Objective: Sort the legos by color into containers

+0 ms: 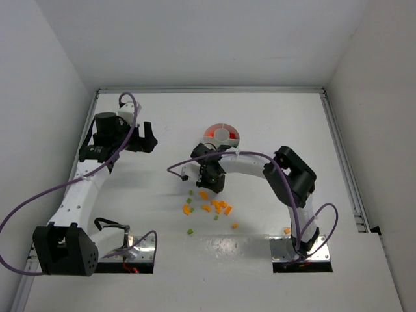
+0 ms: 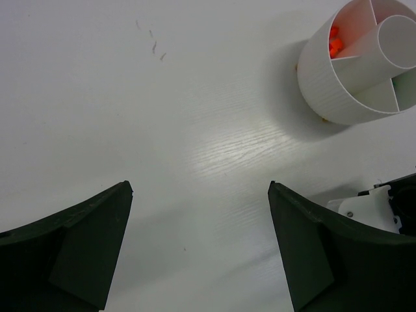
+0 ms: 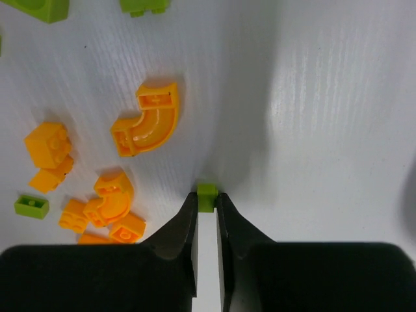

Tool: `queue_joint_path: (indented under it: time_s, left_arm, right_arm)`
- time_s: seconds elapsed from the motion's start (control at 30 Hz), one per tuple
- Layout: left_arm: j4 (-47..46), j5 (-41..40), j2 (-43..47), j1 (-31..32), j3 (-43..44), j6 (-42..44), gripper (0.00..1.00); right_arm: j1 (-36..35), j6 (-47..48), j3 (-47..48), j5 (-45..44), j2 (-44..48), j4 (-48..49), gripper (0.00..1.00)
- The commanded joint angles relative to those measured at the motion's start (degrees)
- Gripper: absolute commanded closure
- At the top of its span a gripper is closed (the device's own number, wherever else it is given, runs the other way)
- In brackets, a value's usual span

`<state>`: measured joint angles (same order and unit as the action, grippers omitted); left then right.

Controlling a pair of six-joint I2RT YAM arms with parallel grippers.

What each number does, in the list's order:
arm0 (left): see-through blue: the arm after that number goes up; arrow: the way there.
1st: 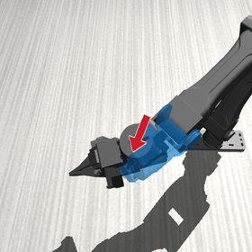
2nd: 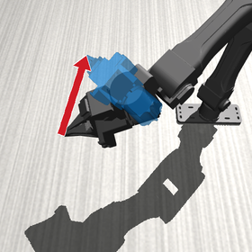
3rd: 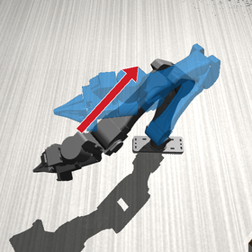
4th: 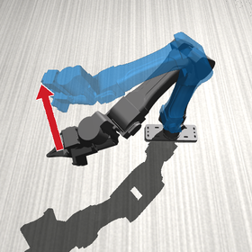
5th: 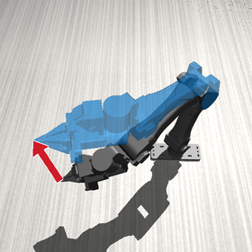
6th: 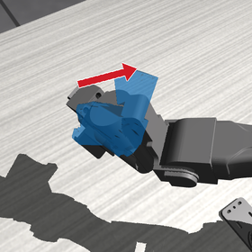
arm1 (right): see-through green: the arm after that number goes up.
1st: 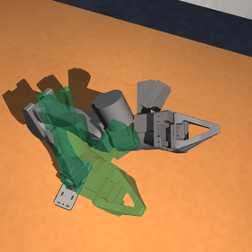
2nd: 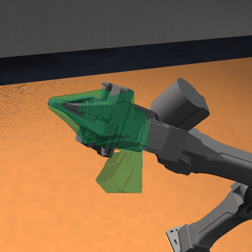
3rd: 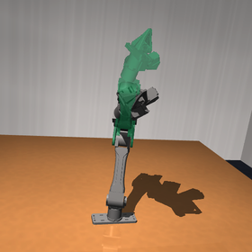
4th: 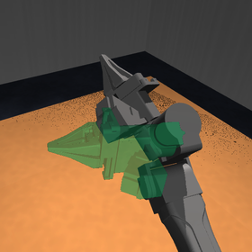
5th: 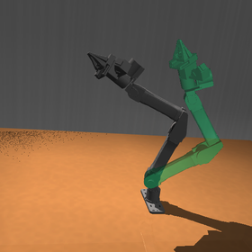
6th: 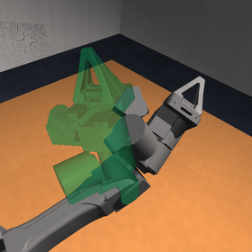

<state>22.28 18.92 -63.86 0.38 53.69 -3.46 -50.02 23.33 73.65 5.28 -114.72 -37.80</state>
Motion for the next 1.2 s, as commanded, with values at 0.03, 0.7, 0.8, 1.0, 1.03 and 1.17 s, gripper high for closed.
queue_joint_path:
  time_s: [0.03, 0.7, 0.8, 1.0, 1.03, 1.17]
  left_arm:
    - [-0.49, 0.77, 1.72, -0.73, -0.08, -0.40, 0.08]
    - [-4.44, -0.28, -0.48, -0.73, 3.35, -2.95, 0.08]
    - [-4.97, -0.28, -1.00, -0.73, 3.35, -2.95, 0.08]
    - [-5.50, 0.24, -2.15, -0.73, 3.35, -4.09, 0.08]
    - [-6.02, 0.24, -2.15, -0.73, 3.35, -4.09, 0.08]
    - [-6.02, 0.24, -2.77, -0.73, 3.87, -4.09, 0.08]
  right_arm:
    - [-0.34, -0.48, -0.26, -0.44, -2.35, 0.54, 0.93]
    - [5.19, -3.21, 30.41, 3.87, -2.17, -11.51, 1.00]
    - [7.65, -3.73, 30.94, 1.85, -2.70, -11.51, 1.00]
    - [10.46, -3.73, 32.79, 1.31, -3.94, -12.03, 1.00]
    - [10.99, -3.73, 33.40, 0.70, -4.55, -12.55, 1.00]
    - [12.22, -3.73, 33.93, -0.35, -5.17, -12.56, 1.00]
